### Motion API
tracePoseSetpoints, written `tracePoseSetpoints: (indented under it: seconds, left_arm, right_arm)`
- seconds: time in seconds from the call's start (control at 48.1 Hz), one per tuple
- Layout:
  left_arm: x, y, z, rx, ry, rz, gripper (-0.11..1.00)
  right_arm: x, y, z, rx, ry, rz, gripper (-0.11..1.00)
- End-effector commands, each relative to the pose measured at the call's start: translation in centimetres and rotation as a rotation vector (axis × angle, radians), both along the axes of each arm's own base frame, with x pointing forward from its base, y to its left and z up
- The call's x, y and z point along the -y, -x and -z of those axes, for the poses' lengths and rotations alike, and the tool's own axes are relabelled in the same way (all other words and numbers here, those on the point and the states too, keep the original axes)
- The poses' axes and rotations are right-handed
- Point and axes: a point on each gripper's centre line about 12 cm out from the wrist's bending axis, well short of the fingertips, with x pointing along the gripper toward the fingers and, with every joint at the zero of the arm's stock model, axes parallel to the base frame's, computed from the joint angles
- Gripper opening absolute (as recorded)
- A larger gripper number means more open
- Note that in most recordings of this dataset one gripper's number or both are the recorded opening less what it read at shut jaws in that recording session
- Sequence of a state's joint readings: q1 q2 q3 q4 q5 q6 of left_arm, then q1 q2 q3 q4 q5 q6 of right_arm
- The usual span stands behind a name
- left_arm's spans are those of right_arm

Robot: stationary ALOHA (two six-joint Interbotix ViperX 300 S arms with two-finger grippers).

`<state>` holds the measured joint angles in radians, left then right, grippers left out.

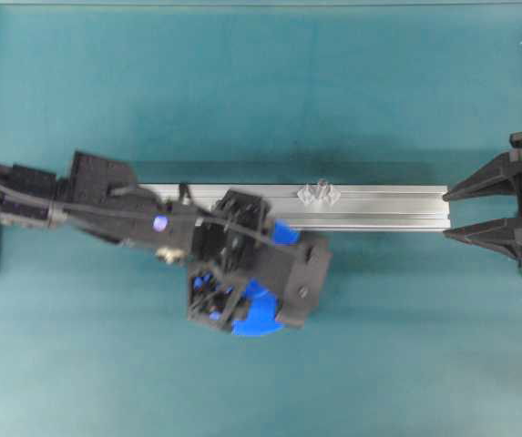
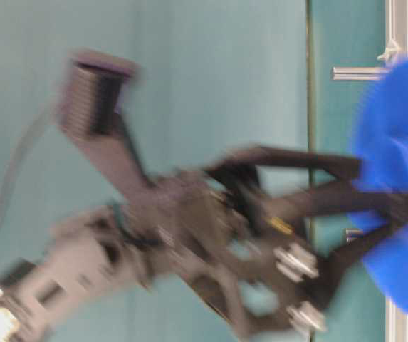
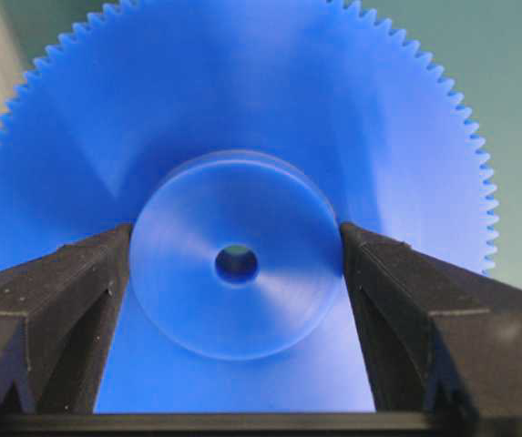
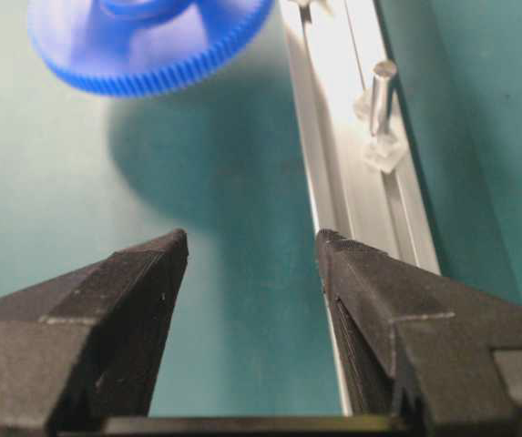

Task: Insert the large gear onto the shaft.
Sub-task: 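Lift the blue gear and carry it over the right shaft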

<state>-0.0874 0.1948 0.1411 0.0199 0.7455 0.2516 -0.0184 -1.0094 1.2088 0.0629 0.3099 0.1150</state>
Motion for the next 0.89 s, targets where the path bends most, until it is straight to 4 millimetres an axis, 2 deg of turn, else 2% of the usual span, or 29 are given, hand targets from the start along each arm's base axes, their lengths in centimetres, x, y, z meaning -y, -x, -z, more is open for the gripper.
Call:
tracePoseSetpoints:
  seconds: [0.0, 0.125, 0.499, 0.748, 0.873]
  left_arm:
    - [-1.2, -1.0, -3.9, 0.103, -0.005, -0.011, 0.79]
    - [-3.1, -1.7, -5.1, 0.133, -0.025, -0.02, 0.79]
    - [-6.3, -4.2, -5.3, 0.147, -0.112, 0.045, 0.79]
    - [-8.4, -6.2, -4.9, 0.157, -0.133, 0.032, 0.79]
    - [-8.9, -6.7, -4.1, 0.13, -0.142, 0.042, 0.79]
  right_arm:
    - [0.0, -0.1, -0.5, 0.021, -0.01, 0.005, 0.65]
    - [0.0, 0.0, -0.5, 0.029, -0.012, 0.005, 0.66]
    - [0.0, 0.4, -0.4, 0.04, -0.01, 0.004, 0.66]
    - [0.0, 0.8, -0.6, 0.058, -0.008, 0.004, 0.65]
    - [0.0, 0.9, -0.6, 0.064, -0.007, 0.004, 0.65]
